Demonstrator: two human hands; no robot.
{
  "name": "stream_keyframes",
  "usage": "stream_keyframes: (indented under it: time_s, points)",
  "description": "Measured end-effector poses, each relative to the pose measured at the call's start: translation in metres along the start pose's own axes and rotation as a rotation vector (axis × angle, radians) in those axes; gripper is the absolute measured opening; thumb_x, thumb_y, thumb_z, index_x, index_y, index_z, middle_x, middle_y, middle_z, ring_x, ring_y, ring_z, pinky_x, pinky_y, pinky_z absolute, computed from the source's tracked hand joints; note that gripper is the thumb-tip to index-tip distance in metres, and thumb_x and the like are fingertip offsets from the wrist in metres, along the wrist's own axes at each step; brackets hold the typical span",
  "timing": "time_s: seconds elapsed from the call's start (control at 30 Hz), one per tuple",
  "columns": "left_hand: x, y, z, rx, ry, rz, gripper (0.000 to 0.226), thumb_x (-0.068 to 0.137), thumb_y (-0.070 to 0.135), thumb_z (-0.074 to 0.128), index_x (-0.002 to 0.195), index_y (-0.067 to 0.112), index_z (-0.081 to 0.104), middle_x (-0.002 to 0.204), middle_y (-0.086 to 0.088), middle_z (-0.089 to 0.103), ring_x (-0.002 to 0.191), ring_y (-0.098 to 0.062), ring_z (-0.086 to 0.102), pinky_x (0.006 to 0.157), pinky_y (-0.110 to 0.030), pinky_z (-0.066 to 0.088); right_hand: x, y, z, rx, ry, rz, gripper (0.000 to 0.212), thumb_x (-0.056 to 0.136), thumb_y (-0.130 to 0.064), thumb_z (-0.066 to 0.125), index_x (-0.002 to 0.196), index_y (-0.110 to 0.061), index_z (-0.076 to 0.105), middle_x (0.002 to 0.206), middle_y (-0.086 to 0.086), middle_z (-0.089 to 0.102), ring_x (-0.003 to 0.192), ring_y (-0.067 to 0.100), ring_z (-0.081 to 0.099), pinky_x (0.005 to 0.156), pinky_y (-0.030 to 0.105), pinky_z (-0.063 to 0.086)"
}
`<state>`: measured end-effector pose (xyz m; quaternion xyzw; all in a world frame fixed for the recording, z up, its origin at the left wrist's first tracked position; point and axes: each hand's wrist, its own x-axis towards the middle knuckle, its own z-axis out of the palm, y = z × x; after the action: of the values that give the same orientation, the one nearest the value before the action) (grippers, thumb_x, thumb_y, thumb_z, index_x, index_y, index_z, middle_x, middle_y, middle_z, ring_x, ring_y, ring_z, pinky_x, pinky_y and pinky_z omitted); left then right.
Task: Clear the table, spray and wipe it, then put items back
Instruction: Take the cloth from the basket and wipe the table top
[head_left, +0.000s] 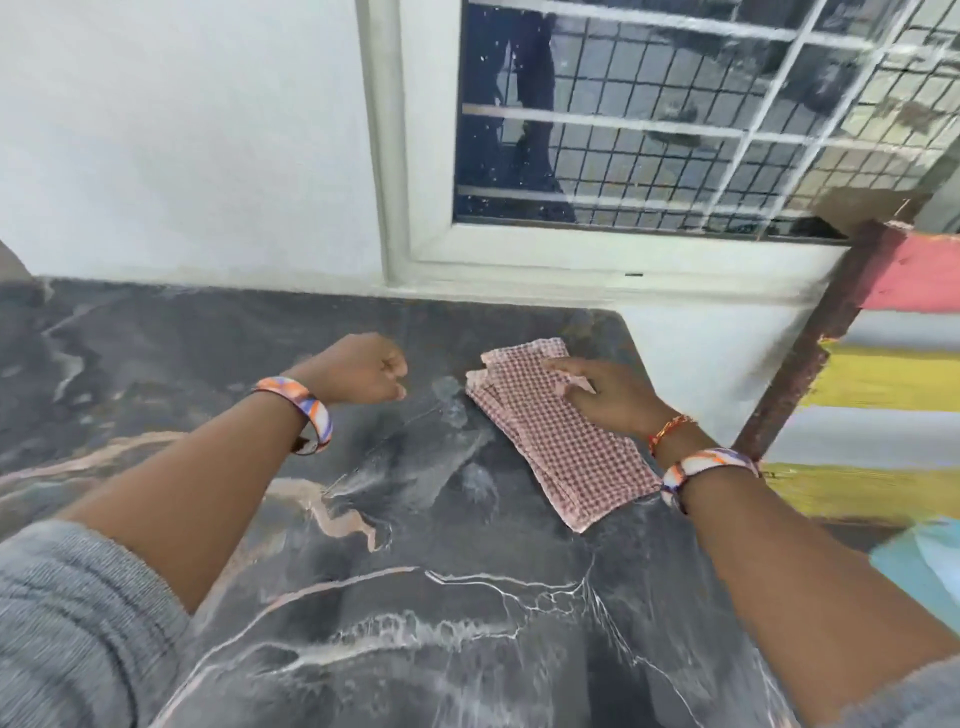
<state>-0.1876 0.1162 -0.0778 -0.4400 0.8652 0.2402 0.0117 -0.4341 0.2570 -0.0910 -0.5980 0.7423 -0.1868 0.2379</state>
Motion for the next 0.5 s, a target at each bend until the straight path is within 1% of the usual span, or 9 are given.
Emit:
stream_keyframes:
  time_s: [0.03, 0.07, 0.1, 0.17, 0.23, 0.27, 0.33, 0.43, 0.5]
  points:
    - [0.001, -0.012, 0.004, 0.01, 0.008, -0.015, 0.028, 0.081, 0.02, 0.064, 0.106, 0.006, 0.063, 0.116, -0.01, 0.065, 0.109, -0.026, 0.059, 0.088, -0.026, 0.042, 0.01, 0.007, 0.017, -0.07, -0.017, -0.011, 0.045, 0.098, -0.02, 0.044, 0.143, -0.021, 0.037, 0.153, 0.006, 0.029, 0.143, 0.021, 0.022, 0.113, 0.028, 0.016]
    - [0.0, -0.023, 0.006, 0.018, 0.021, -0.03, 0.03, 0.082, 0.02, 0.064, 0.108, 0.007, 0.063, 0.118, -0.009, 0.065, 0.111, -0.026, 0.058, 0.091, -0.027, 0.042, 0.019, 0.014, 0.033, -0.174, -0.042, 0.015, 0.048, 0.099, -0.028, 0.039, 0.146, -0.026, 0.027, 0.157, 0.002, 0.019, 0.146, 0.021, 0.01, 0.117, 0.037, 0.007]
    - [-0.001, -0.034, 0.008, 0.029, 0.034, -0.042, 0.031, 0.082, 0.02, 0.064, 0.111, 0.009, 0.063, 0.118, -0.009, 0.065, 0.112, -0.026, 0.058, 0.092, -0.027, 0.042, 0.026, 0.02, 0.047, -0.297, -0.064, 0.068, 0.051, 0.1, -0.037, 0.033, 0.148, -0.031, 0.018, 0.159, -0.001, 0.009, 0.147, 0.022, 0.001, 0.117, 0.045, 0.0]
    - [-0.006, -0.058, 0.012, 0.056, 0.043, -0.067, 0.032, 0.083, 0.019, 0.062, 0.113, 0.011, 0.062, 0.119, -0.009, 0.064, 0.112, -0.027, 0.057, 0.092, -0.028, 0.042, 0.04, 0.024, 0.069, -0.449, -0.017, 0.169, 0.053, 0.098, -0.048, 0.023, 0.148, -0.037, 0.009, 0.159, -0.005, 0.001, 0.147, 0.025, -0.004, 0.116, 0.05, -0.005]
    - [-0.011, -0.082, 0.014, 0.073, 0.064, -0.118, 0.032, 0.085, 0.018, 0.059, 0.116, 0.012, 0.061, 0.122, -0.01, 0.061, 0.114, -0.028, 0.055, 0.096, -0.032, 0.043, 0.061, 0.007, 0.086, -0.443, 0.059, 0.216, 0.056, 0.096, -0.054, 0.018, 0.148, -0.037, 0.008, 0.159, -0.004, 0.001, 0.146, 0.027, -0.003, 0.115, 0.052, -0.006]
    - [-0.015, -0.092, 0.015, 0.072, 0.084, -0.148, 0.032, 0.085, 0.016, 0.058, 0.116, 0.013, 0.061, 0.123, -0.01, 0.06, 0.116, -0.029, 0.054, 0.098, -0.035, 0.044, 0.074, -0.008, 0.095, -0.418, 0.065, 0.217, 0.057, 0.095, -0.056, 0.016, 0.148, -0.036, 0.009, 0.16, -0.003, 0.002, 0.146, 0.029, -0.002, 0.115, 0.053, -0.006]
    - [-0.021, -0.106, 0.015, 0.066, 0.153, -0.188, 0.032, 0.084, 0.009, 0.054, 0.116, 0.012, 0.062, 0.125, -0.012, 0.058, 0.117, -0.031, 0.053, 0.1, -0.041, 0.044, 0.099, -0.048, 0.117, -0.4, 0.047, 0.15, 0.059, 0.094, -0.057, 0.016, 0.148, -0.035, 0.011, 0.16, -0.001, 0.004, 0.146, 0.03, -0.002, 0.115, 0.054, -0.006]
    - [-0.03, -0.118, 0.01, 0.038, 0.35, -0.246, 0.042, 0.078, -0.003, 0.047, 0.115, 0.01, 0.062, 0.125, -0.018, 0.057, 0.116, -0.038, 0.052, 0.096, -0.049, 0.046, 0.112, -0.118, 0.166, -0.43, -0.066, -0.105, 0.055, 0.096, -0.053, 0.018, 0.148, -0.037, 0.01, 0.16, -0.002, 0.002, 0.146, 0.028, -0.002, 0.115, 0.052, -0.007]
    - [-0.029, -0.119, 0.003, 0.009, 0.478, -0.295, 0.047, 0.075, -0.006, 0.046, 0.119, 0.007, 0.059, 0.128, -0.022, 0.054, 0.117, -0.041, 0.05, 0.096, -0.051, 0.045, 0.1, -0.144, 0.189, -0.454, -0.103, -0.255, 0.052, 0.098, -0.047, 0.019, 0.148, -0.037, 0.011, 0.159, -0.003, 0.004, 0.146, 0.026, 0.0, 0.115, 0.049, -0.005]
